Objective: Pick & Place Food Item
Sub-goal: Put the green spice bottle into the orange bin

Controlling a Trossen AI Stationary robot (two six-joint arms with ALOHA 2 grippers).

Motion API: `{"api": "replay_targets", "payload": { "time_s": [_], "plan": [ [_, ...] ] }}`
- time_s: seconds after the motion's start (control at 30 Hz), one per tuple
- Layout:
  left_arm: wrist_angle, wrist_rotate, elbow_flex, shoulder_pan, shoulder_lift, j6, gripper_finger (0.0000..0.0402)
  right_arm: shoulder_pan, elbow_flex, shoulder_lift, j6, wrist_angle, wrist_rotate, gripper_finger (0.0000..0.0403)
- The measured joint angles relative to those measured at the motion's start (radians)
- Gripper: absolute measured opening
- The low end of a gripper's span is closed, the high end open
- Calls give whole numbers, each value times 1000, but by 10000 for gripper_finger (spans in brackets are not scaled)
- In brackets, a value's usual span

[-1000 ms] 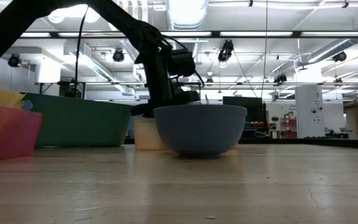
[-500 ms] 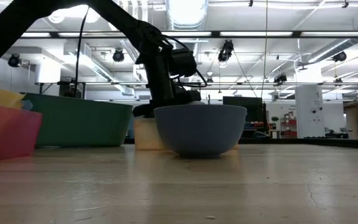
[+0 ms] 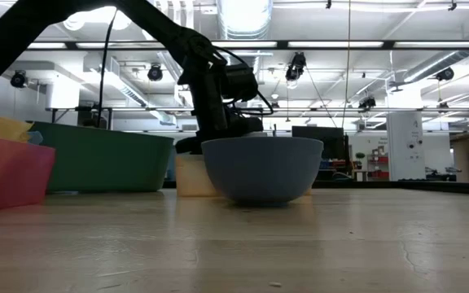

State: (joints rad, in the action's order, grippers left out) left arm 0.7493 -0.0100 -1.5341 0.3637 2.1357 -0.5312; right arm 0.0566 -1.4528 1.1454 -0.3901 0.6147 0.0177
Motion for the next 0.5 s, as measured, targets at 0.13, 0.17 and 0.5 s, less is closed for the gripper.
{"api": "replay_targets", "payload": {
  "time_s": [0.13, 0.17, 0.5],
  "plan": [
    [9, 12, -1, -2, 0, 12, 166, 0, 0, 0, -1, 0, 0, 375],
    [9, 14, -1, -3, 0, 13, 163, 0, 0, 0, -2, 0, 0, 375],
    [22, 10, -4, -2, -11, 38, 163, 0, 0, 0, -3, 0, 0, 375]
  ]
}}
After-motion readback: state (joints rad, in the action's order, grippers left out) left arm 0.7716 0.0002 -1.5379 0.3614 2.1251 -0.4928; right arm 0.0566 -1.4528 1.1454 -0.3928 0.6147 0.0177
